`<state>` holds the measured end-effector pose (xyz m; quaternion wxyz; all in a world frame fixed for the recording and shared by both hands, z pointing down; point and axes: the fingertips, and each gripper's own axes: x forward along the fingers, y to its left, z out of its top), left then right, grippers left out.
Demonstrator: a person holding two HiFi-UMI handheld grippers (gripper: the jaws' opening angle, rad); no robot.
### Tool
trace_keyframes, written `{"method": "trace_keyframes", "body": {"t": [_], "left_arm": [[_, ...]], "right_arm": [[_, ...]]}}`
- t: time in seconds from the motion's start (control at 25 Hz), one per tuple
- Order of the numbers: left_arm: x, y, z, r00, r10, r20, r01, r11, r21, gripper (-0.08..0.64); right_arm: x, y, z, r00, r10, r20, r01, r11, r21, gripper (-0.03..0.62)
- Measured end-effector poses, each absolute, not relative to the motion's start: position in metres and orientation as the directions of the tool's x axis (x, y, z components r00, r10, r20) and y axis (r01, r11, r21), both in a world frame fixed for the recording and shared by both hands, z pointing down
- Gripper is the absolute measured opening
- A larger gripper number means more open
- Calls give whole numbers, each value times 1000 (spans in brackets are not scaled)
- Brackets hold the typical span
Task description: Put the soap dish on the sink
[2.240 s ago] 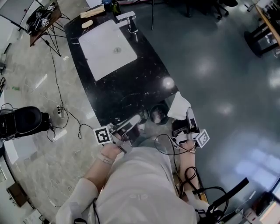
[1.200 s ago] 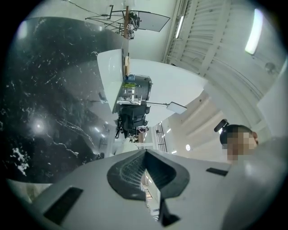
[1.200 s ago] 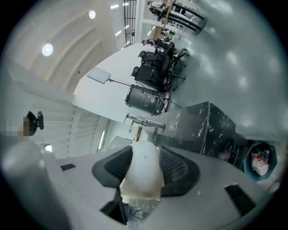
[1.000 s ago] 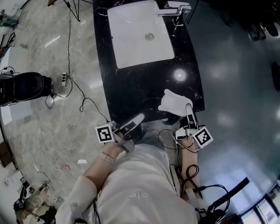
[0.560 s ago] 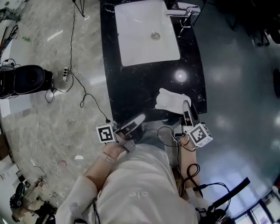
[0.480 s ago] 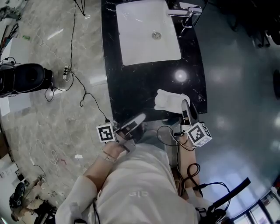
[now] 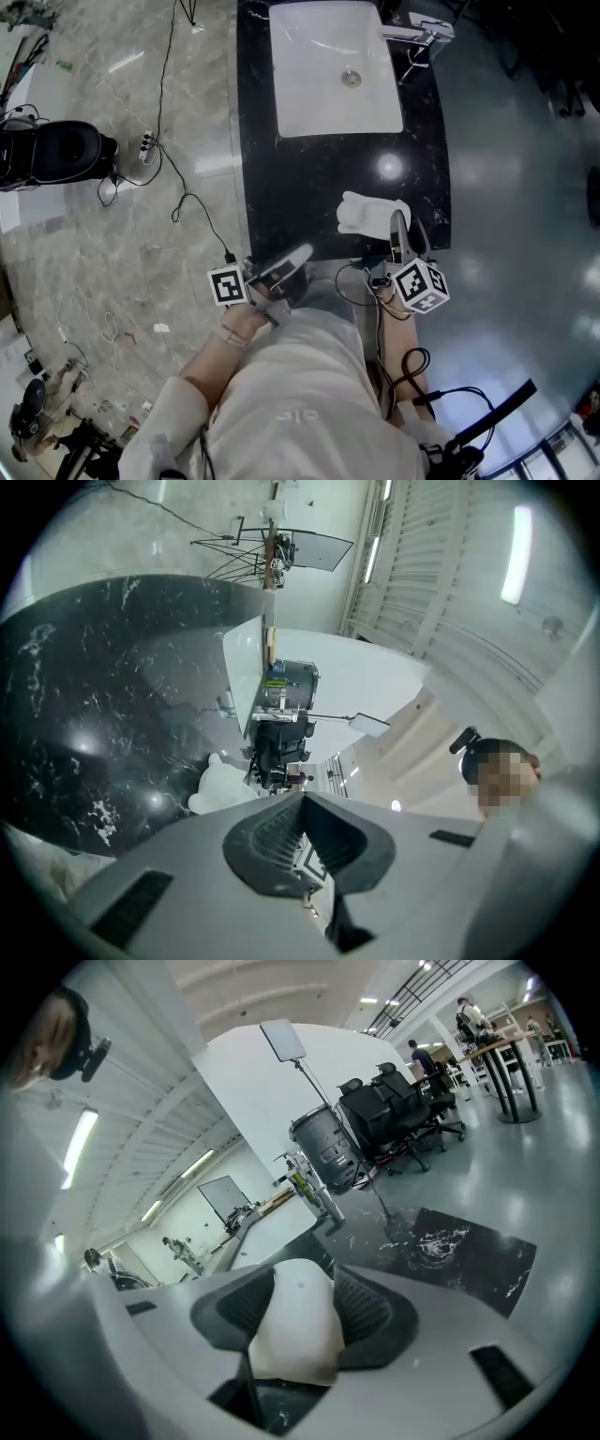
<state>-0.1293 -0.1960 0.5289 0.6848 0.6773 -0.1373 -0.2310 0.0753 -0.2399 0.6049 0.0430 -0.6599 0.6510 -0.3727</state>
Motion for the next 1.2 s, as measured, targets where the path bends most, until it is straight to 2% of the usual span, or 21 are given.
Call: {"method": "trace_keyframes", "body": {"t": [0.2,0.44,0.76,1.2], "left_arm": [[-144,-195,530,840,-528,-125,129,-30,991,6],[-155,-188,524,833,-537,-132,134,-35,990,6],[-167,-179,519,825,-546,-146,141,-52,989,6],[-145,-158,498,876,-441,-195,179,-78,981,6]], "right_arm": [[71,-243,607,-108,-883,457,-867,-142,-478,206],[70,-243,604,-99,-882,460,-864,-153,-479,206],[78,-245,579,-69,-928,366,-862,-129,-491,206],[116,-192,545,66,-944,322,-841,-226,-491,206]]}}
